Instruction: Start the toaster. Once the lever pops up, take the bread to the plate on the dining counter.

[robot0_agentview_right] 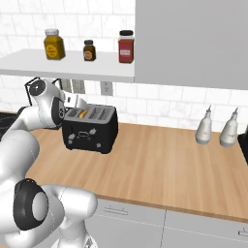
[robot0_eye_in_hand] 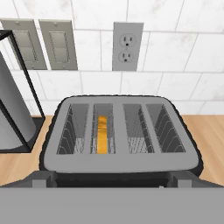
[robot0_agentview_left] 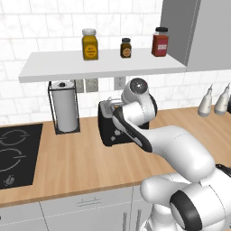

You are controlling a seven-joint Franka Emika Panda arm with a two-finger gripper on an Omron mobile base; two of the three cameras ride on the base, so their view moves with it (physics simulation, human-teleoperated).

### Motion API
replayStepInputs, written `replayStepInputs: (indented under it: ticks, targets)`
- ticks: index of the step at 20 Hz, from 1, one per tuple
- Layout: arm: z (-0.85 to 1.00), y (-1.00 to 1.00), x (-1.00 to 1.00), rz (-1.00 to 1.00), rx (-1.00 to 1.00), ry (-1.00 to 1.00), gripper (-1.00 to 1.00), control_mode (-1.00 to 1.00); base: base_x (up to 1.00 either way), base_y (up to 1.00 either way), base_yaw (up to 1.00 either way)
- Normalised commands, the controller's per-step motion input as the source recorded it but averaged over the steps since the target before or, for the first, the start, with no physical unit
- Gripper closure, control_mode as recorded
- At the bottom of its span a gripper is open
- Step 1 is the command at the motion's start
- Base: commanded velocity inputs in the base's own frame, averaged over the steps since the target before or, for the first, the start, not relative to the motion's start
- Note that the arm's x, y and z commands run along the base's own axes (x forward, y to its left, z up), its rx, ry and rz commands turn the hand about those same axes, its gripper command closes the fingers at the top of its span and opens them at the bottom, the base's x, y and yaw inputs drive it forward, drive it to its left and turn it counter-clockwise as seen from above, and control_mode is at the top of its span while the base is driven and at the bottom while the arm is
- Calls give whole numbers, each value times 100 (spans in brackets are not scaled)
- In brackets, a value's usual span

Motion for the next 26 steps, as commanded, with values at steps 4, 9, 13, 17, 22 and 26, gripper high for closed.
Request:
replayStepInputs:
  ticks: [4,9,13,17,22,26]
  targets:
    - [0,0,0,0,0,0,-100,-100,0,0,0]
    - [0,0,0,0,0,0,-100,-100,0,0,0]
    - [0,0,0,0,0,0,-100,-100,0,0,0]
    - [0,0,0,0,0,0,-100,-100,0,0,0]
    - [0,0,0,0,0,0,-100,-100,0,0,0]
    - [0,0,0,0,0,0,-100,-100,0,0,0]
